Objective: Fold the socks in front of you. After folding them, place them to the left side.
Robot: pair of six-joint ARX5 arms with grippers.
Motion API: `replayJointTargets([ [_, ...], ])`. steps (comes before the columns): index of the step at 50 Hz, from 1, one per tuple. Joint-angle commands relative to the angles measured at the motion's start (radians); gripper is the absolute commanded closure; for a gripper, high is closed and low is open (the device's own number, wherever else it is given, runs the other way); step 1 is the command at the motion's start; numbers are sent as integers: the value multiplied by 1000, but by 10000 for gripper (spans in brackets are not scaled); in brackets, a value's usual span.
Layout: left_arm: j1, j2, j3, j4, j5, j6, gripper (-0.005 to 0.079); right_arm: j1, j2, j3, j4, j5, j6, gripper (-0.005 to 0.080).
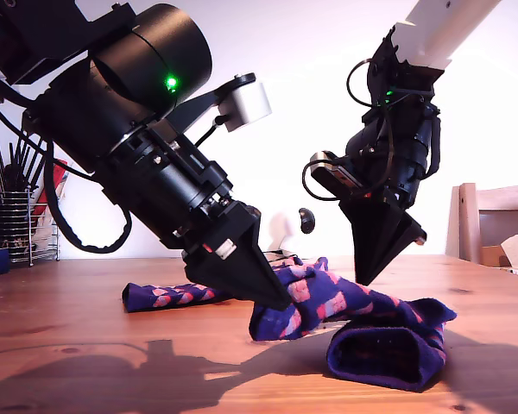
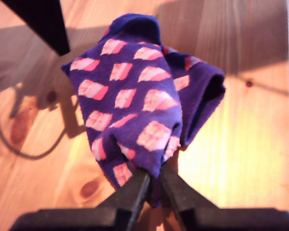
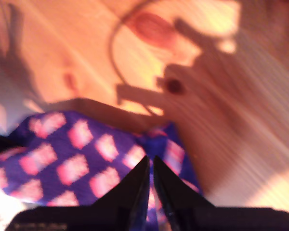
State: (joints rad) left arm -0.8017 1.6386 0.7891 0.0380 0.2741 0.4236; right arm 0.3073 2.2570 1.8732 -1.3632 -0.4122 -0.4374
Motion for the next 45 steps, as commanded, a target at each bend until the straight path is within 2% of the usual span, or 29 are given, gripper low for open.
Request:
replayJointTargets([
  [1,3,3,-2,7,-9,-5,765,13,-26,-16,-4,16,22,765],
  [22,87,3,-2,16,-28,-4,765,55,-26,-35,-4,11,19,765],
  [33,95,3,-2,16,-28,3,765,59,-25,-113,-5,34,12,765],
  [45,95,3,-2,19,-28,3,765,71,-25,-213,171,63,21,765],
])
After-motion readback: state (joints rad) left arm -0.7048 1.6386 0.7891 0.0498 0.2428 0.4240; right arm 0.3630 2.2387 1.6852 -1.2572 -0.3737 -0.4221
